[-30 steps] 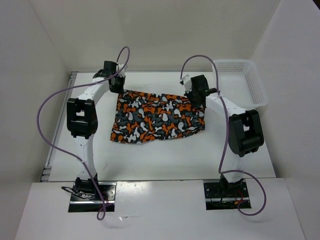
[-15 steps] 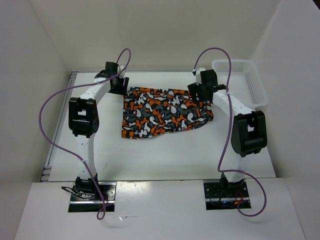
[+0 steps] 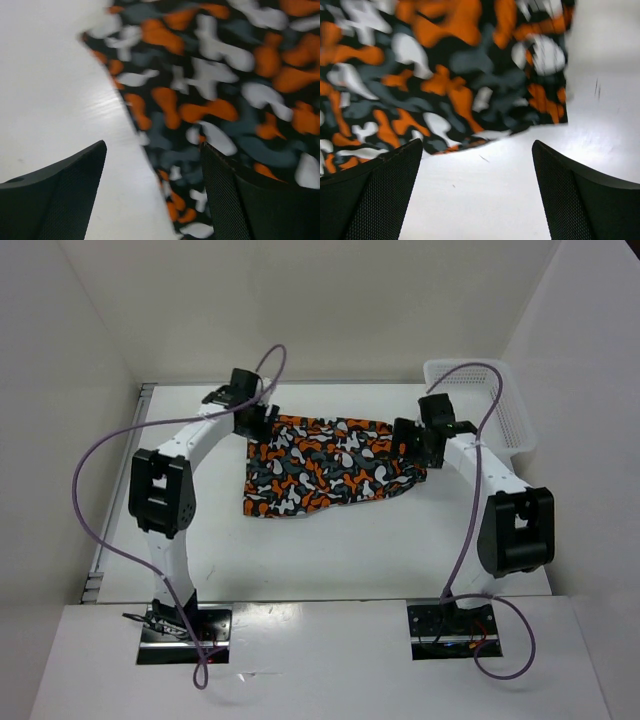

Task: Fold and stack the shorts
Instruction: Fold the shorts

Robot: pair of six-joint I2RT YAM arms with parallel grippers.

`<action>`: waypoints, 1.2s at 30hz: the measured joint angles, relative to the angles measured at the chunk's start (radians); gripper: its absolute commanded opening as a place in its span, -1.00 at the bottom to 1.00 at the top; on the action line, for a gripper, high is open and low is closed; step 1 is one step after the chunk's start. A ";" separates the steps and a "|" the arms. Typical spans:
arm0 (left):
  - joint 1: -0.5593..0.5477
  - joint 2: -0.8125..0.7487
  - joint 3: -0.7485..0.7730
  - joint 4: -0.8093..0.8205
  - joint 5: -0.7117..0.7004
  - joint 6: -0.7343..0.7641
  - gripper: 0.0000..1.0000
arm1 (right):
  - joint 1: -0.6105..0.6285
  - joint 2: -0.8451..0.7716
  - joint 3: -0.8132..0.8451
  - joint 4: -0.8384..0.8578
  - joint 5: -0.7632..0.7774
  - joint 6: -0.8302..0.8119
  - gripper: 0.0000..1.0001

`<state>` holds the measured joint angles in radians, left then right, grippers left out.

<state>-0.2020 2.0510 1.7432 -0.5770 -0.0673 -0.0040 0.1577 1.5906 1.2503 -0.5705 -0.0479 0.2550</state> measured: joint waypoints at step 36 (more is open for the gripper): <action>-0.261 -0.047 -0.325 0.021 -0.030 -0.003 0.66 | 0.000 0.201 -0.162 0.239 0.143 0.102 -0.95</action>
<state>-0.4633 2.0037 1.4178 -0.5560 -0.0975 -0.0071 0.1581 1.7912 1.0885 -0.3317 0.0948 0.3569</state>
